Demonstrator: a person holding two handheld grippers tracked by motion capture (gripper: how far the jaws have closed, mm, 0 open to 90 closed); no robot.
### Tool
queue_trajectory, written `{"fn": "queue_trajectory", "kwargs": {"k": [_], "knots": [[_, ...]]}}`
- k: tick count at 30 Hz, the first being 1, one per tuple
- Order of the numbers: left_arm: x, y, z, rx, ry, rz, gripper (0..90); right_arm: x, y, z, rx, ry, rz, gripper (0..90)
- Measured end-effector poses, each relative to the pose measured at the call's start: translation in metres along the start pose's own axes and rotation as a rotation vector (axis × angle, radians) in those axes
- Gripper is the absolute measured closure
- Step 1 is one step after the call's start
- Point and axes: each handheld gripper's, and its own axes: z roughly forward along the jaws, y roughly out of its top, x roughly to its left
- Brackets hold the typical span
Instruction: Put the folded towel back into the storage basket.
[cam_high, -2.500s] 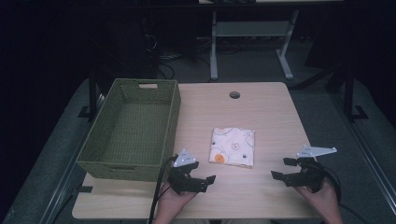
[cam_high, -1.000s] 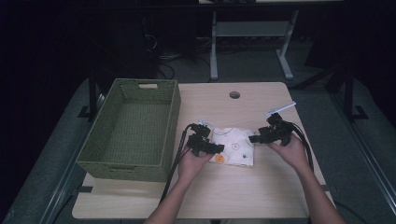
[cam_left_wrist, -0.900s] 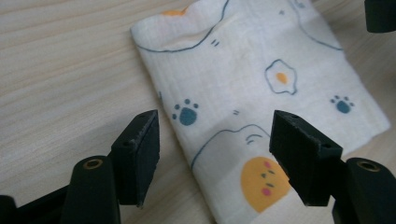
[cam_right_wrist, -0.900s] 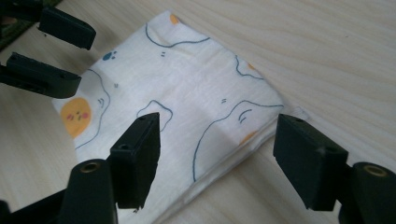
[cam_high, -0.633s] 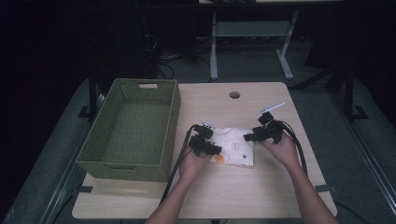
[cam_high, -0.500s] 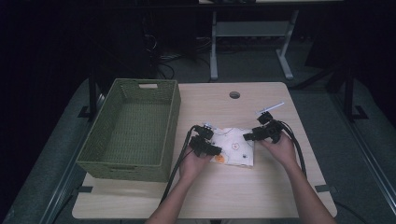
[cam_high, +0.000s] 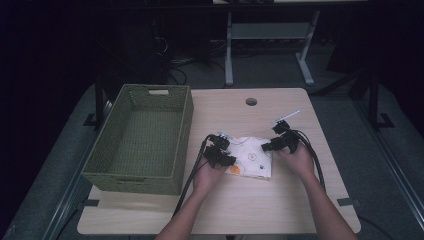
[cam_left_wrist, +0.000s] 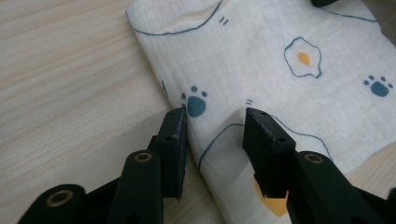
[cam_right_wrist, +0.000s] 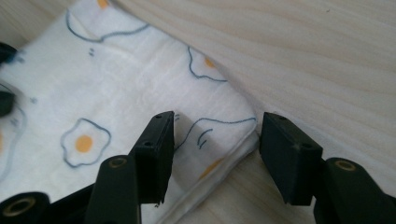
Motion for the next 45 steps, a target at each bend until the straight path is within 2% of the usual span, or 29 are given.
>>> {"fn": "queue_trajectory", "kwargs": {"k": [2,6,7,8,9,10,11,12,13,14,15,16,19,23,29,32,37,39,45], "knots": [[-0.001,0.000,0.000,0.001,-0.004,0.007,64.3,0.003,0.000,0.002,-0.007,-0.020,-0.017,47.1],[-0.002,0.000,0.001,0.000,-0.020,0.017,71.3,0.006,0.002,0.004,-0.012,-0.025,-0.035,53.8],[-0.001,0.000,0.001,0.003,-0.032,0.017,72.7,0.007,0.002,0.005,-0.017,-0.010,-0.037,59.2],[-0.001,0.000,0.001,0.003,-0.032,0.017,73.6,0.007,0.002,0.005,-0.017,-0.010,-0.037,59.2],[0.000,0.000,0.001,0.001,-0.039,0.011,74.3,0.007,0.002,0.005,-0.021,0.013,-0.031,66.2],[0.001,0.000,0.001,0.004,-0.043,0.008,74.3,0.007,0.002,0.005,-0.021,0.013,-0.031,66.2],[0.002,-0.001,0.001,0.000,-0.058,-0.001,77.0,0.006,0.002,0.005,-0.022,0.037,-0.010,70.6],[0.002,-0.001,0.001,0.000,-0.058,-0.001,78.2,0.006,0.002,0.005,-0.022,0.037,-0.010,70.6],[0.004,-0.002,0.001,0.000,-0.079,-0.014,79.8,0.004,0.001,0.006,-0.022,0.069,0.018,74.2],[0.004,-0.002,0.001,0.000,-0.079,-0.014,80.9,0.004,0.001,0.006,-0.022,0.069,0.018,74.2],[0.005,-0.001,0.001,0.002,-0.090,-0.021,82.0,0.000,0.000,0.006,-0.023,0.111,0.055,77.9],[0.005,-0.001,0.001,0.002,-0.090,-0.021,82.5,0.000,0.000,0.006,-0.023,0.111,0.055,77.9],[0.008,-0.001,0.001,0.005,-0.114,-0.032,83.1,-0.007,-0.003,0.006,-0.030,0.168,0.112,81.7],[0.009,-0.003,-0.001,-0.003,-0.129,-0.054,83.3,-0.012,-0.006,0.004,-0.044,0.234,0.153,83.0],[0.009,-0.001,-0.007,-0.019,-0.139,-0.063,83.6,-0.013,-0.004,-0.008,-0.079,0.275,0.167,83.3],[0.009,-0.001,-0.009,-0.018,-0.142,-0.063,83.6,-0.014,-0.004,-0.010,-0.088,0.284,0.168,83.2],[0.008,0.001,-0.015,-0.019,-0.147,-0.062,83.6,-0.013,-0.005,-0.016,-0.073,0.286,0.159,83.3],[0.006,0.004,-0.020,-0.035,-0.152,-0.057,83.7,-0.015,-0.004,-0.021,-0.095,0.308,0.169,83.2],[0.002,0.011,-0.034,-0.056,-0.157,-0.035,83.6,-0.018,-0.004,-0.034,-0.129,0.327,0.181,83.2]]}}
